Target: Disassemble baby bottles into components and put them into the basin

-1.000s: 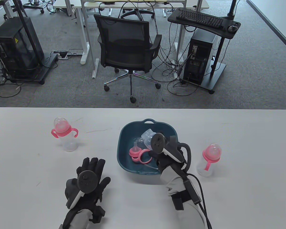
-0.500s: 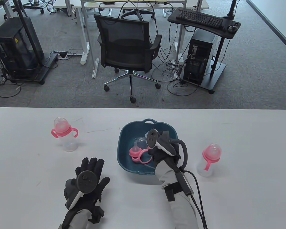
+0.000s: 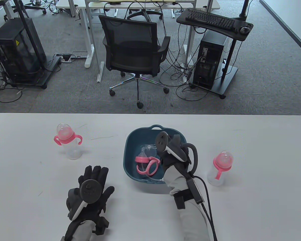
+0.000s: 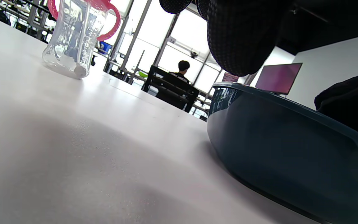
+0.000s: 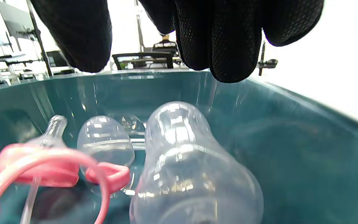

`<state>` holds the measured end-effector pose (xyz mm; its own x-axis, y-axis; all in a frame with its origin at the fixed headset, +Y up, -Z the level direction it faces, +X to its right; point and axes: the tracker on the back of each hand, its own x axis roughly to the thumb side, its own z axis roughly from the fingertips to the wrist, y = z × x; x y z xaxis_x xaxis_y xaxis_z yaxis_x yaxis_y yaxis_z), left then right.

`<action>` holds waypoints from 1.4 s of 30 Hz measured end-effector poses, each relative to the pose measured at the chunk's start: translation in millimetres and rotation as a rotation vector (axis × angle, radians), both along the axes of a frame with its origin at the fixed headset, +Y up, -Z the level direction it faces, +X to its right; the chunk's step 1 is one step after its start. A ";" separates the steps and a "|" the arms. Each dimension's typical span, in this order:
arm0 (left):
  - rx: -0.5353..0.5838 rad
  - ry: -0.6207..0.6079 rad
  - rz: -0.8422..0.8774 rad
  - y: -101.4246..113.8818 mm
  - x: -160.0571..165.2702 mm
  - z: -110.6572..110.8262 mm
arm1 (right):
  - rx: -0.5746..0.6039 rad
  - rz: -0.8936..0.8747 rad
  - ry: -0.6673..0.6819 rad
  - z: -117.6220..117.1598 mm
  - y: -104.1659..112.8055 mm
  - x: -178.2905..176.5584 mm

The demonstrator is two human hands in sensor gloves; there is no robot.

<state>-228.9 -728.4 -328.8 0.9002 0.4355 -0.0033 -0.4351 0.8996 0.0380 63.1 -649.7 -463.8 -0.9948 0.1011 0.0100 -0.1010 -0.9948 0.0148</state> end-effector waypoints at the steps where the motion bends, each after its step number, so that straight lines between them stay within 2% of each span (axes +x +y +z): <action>1: -0.001 0.000 0.000 -0.1 -0.1 0.0 | 0.012 0.000 0.006 1.9 4.0 1.0; 10: -0.003 -0.003 -0.012 0.0 0.9 0.9 | 0.150 0.024 0.038 37.2 58.4 33.9; 15: 0.002 -0.006 -0.019 0.2 1.7 1.3 | 0.176 0.091 0.005 55.8 75.4 63.5; 20: 0.001 -0.005 -0.023 -0.1 2.1 1.8 | 0.160 0.124 -0.074 66.1 81.4 97.7; 26: -0.005 -0.003 -0.027 -0.6 2.4 2.3 | 0.124 0.129 -0.168 71.6 74.1 135.9; 31: -0.011 0.002 -0.026 -0.7 2.0 2.7 | 0.075 0.085 -0.222 70.8 58.7 160.1; 42: -0.028 0.012 -0.028 -1.0 1.4 2.7 | -0.029 0.035 -0.240 58.8 22.9 173.8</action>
<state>-227.4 -729.4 -326.1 0.9117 0.4100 -0.0257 -0.4097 0.9121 0.0174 236.9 -626.7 -405.0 -0.9712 0.0632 -0.2298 -0.0705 -0.9972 0.0235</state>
